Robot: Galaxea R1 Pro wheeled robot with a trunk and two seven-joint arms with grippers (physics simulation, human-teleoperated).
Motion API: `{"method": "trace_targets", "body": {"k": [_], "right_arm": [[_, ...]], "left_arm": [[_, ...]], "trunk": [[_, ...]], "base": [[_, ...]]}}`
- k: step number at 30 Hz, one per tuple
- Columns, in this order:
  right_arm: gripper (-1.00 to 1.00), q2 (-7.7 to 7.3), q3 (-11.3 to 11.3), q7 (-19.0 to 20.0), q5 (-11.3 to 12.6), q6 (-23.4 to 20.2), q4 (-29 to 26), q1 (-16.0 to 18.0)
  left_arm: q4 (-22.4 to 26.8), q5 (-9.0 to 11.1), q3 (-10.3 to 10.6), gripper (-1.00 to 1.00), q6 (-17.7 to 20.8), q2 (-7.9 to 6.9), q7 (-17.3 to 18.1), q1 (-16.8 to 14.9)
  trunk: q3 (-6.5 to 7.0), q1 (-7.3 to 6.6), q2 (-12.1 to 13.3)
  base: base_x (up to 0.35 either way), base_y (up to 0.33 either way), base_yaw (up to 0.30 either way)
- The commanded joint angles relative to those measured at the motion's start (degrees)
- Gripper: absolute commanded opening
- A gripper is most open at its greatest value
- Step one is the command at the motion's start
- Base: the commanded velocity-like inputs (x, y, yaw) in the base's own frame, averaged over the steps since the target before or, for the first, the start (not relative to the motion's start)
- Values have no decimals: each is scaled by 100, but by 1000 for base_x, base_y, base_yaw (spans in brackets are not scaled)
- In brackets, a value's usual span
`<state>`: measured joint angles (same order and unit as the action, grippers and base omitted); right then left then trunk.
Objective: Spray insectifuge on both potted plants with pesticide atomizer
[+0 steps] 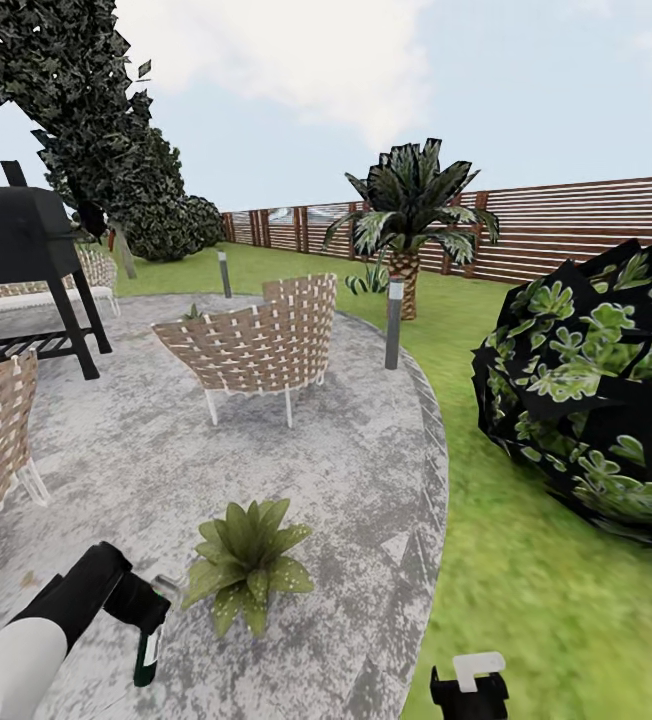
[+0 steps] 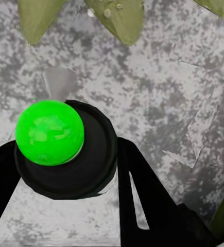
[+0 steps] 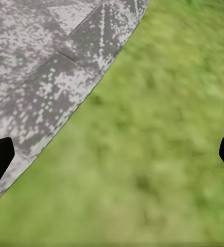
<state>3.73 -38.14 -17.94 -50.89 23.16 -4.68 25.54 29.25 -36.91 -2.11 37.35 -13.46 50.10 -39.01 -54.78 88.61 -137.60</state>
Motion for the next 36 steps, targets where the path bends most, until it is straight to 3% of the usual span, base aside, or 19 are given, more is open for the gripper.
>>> {"method": "trace_targets", "body": {"k": [1, 5, 7, 13, 24, 36], "right_arm": [[100, -1, -43, -25, -61, 12, 3, 3], [100, 3, -44, -25, -53, 13, 5, 4], [100, 5, -44, -25, -53, 13, 5, 3], [100, 5, -44, -25, -47, 13, 11, 4], [100, 5, -41, -25, -51, 13, 11, 4], [100, 5, -44, -25, -51, 13, 11, 3]], "left_arm": [[8, -241, 65, -100, 35, -7, 236, 6], [6, -856, 191, -100, 42, 2, 720, 32], [6, -923, 189, -100, 44, 23, 824, 34], [10, -924, 169, -100, 69, -8, 860, 5], [11, -925, 167, -100, 232, 11, 827, 44], [-74, -967, 195, -100, 190, -92, 802, 117]], "trunk": [[-6, -1, -2], [-6, -1, -2], [-6, -1, -2], [-6, -1, -2], [-6, -1, -2], [-6, -1, -2]], "base": [[0, 0, 0], [0, 0, 0], [0, 0, 0], [0, 66, -45], [41, 295, -273], [-115, 138, -7]]}}
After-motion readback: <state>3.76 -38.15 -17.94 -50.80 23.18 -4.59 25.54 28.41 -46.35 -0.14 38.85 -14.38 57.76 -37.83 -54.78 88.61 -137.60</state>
